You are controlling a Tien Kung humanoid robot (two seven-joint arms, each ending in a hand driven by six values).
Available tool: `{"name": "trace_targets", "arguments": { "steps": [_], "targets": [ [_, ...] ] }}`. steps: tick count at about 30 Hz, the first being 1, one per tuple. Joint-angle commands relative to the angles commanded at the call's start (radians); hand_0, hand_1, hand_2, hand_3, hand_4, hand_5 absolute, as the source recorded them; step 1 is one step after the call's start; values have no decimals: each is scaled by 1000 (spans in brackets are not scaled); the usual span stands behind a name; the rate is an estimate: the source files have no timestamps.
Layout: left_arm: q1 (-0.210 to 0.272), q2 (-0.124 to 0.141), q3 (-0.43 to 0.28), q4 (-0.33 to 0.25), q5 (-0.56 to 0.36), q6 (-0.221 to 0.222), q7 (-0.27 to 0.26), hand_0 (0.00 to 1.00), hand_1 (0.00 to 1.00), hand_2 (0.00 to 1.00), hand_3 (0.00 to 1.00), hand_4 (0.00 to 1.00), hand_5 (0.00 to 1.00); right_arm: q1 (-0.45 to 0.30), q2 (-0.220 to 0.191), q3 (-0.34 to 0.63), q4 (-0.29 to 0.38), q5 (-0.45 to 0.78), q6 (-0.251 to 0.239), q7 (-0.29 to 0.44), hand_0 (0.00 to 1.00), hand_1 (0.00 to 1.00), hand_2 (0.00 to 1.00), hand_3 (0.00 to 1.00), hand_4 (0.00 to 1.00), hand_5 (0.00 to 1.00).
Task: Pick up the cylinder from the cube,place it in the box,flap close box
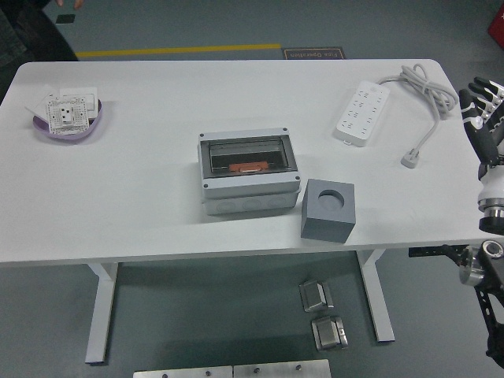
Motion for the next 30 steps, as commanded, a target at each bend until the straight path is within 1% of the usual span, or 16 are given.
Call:
{"name": "trace_targets", "arguments": {
  "steps": [5, 12, 14, 21, 30],
  "targets": [
    [-8, 4, 28, 0, -29, 2, 4, 748, 766, 769, 888, 593, 153, 2, 3, 4, -1, -5, 0, -2, 692, 671, 680, 681, 878, 539],
    [-8, 8, 27, 0, -25, 2, 10, 748, 765, 769, 888, 594, 155, 2, 6, 10, -8, -4, 24, 14, 683, 668, 678, 674, 864, 524],
    [-8, 10, 28, 0, -26, 2, 11, 748, 765, 767, 888, 595, 157, 1, 6, 11, -10, -4, 27, 16, 683, 667, 677, 676, 877, 535],
    [-9, 19, 45, 0, -48, 6, 13, 748, 765, 768, 888, 594, 157, 3, 9, 6, -34, 0, 32, 11, 688, 667, 678, 682, 880, 529],
    [-6, 8, -8, 0, 12, 0, 22, 748, 765, 768, 888, 594, 157, 11, 4, -15, -43, -6, 32, -4, 687, 668, 677, 682, 881, 527]
  ]
}}
